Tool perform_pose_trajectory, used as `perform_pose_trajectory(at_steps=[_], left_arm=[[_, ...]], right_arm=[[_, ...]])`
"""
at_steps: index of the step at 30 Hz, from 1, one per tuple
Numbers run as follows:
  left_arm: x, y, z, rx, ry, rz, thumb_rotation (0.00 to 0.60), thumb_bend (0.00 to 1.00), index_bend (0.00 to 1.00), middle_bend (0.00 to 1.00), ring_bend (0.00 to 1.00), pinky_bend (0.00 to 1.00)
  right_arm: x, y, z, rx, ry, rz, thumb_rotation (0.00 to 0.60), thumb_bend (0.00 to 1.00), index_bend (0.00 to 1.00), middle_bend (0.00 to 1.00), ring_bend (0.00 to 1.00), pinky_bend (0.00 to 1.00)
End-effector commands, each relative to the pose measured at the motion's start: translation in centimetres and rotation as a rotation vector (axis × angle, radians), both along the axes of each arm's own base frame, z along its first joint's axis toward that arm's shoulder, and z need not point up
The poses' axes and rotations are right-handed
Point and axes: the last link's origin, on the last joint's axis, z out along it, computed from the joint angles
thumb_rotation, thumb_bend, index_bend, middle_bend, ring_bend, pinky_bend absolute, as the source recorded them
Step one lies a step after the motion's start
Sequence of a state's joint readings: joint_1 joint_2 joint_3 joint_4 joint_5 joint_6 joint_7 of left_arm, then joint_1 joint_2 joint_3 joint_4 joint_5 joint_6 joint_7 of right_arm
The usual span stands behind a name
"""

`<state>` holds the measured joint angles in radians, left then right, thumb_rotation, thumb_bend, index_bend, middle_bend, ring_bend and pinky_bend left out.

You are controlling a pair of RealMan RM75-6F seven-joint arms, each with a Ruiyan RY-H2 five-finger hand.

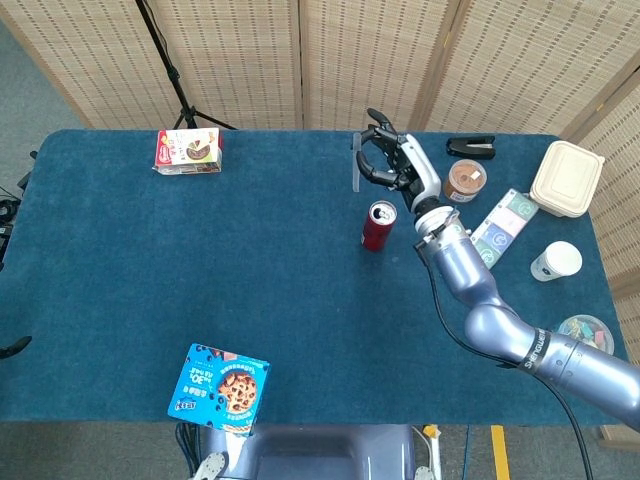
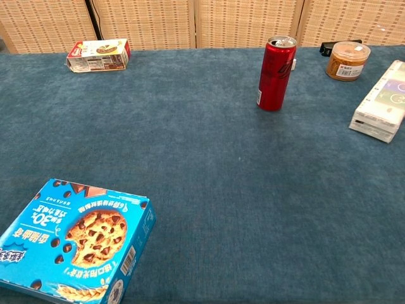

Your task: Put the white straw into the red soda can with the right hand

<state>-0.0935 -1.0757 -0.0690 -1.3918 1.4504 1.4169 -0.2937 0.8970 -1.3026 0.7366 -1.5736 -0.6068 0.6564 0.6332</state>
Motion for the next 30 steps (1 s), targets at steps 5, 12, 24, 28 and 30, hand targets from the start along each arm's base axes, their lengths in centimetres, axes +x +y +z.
perform_pose_trajectory(at_steps=[5, 12, 24, 28, 30], left_arm=[[-0.2, -0.1, 0.0, -0.002, -0.006, 0.005, 0.600, 0.00, 0.00, 0.00, 0.00, 0.00], [-0.3, -0.3, 0.2, 0.002, -0.006, 0.006, 0.600, 0.00, 0.00, 0.00, 0.00, 0.00], [0.0, -0.4, 0.1, 0.002, -0.002, -0.001, 0.600, 0.00, 0.00, 0.00, 0.00, 0.00], [0.1, -0.3, -0.1, -0.004, -0.001, -0.002, 0.600, 0.00, 0.00, 0.00, 0.00, 0.00], [0.2, -0.3, -0.1, -0.004, 0.000, -0.003, 0.600, 0.00, 0.00, 0.00, 0.00, 0.00]], right_arm=[[-0.5, 0.7, -1.2, 0.009, -0.013, 0.004, 0.600, 0.56, 0.54, 0.00, 0.00, 0.00], [-1.3, 1.2, -1.9, 0.019, -0.026, 0.003, 0.600, 0.56, 0.54, 0.00, 0.00, 0.00], [-3.3, 0.9, -2.3, 0.032, -0.013, -0.019, 0.600, 0.56, 0.54, 0.00, 0.00, 0.00], [-3.6, 0.9, -2.2, 0.030, -0.006, -0.018, 0.600, 0.56, 0.54, 0.00, 0.00, 0.00], [-3.8, 0.9, -2.1, 0.029, -0.003, -0.019, 0.600, 0.56, 0.54, 0.00, 0.00, 0.00]])
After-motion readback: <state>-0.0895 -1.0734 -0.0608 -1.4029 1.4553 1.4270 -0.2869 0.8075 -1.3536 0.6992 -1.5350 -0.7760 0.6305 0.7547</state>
